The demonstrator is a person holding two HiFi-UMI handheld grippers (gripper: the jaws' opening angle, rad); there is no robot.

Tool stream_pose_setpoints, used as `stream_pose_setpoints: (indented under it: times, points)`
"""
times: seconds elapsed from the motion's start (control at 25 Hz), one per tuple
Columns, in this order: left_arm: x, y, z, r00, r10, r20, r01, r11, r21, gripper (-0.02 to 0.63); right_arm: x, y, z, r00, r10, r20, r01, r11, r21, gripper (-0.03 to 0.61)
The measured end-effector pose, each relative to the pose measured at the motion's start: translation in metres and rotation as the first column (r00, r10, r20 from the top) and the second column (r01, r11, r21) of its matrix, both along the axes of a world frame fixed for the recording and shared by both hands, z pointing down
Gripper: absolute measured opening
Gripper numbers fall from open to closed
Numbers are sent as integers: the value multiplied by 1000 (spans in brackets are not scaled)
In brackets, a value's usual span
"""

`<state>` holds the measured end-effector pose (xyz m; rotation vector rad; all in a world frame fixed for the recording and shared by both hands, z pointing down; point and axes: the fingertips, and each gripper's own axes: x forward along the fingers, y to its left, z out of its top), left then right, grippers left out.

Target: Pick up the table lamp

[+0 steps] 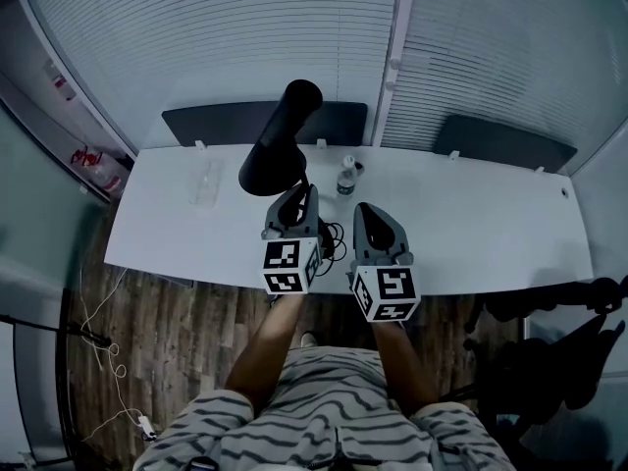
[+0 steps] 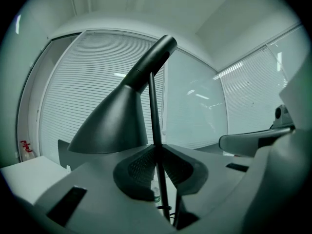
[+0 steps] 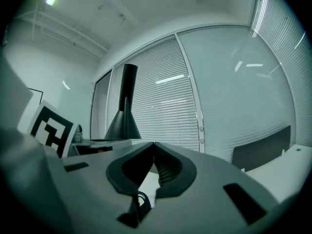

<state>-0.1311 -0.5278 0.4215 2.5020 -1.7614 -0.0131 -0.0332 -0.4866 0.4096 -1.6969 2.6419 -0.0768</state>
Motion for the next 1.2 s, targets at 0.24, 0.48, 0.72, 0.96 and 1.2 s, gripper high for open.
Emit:
stream_pose_setpoints:
  times: [0.24,0.48,0.72,0.96,1.2]
  points:
    - [0,24,-7,1000,-11,-1,11,1000,2,41,-5,5,-5,1000,-21,6,21,1000,11,12]
    - [-5,46,-16,1000,-26,3,26,999,19,41,-13,15,-9,999,-42,7,42,999,20,12]
    - [2,66,-22,1000,-17,9,16,999,32,41,-15,23,-8,998,-56,14,56,998,23,12]
    - [10,83,-22,1000,-5,5,5,1000,30,43,-14,31,-10,998,-57,23,57,998,30,11]
    - [11,92,-23,1000,0,6,0,1000,25,44,-16,37,-7,997,-72,24,71,997,18,11]
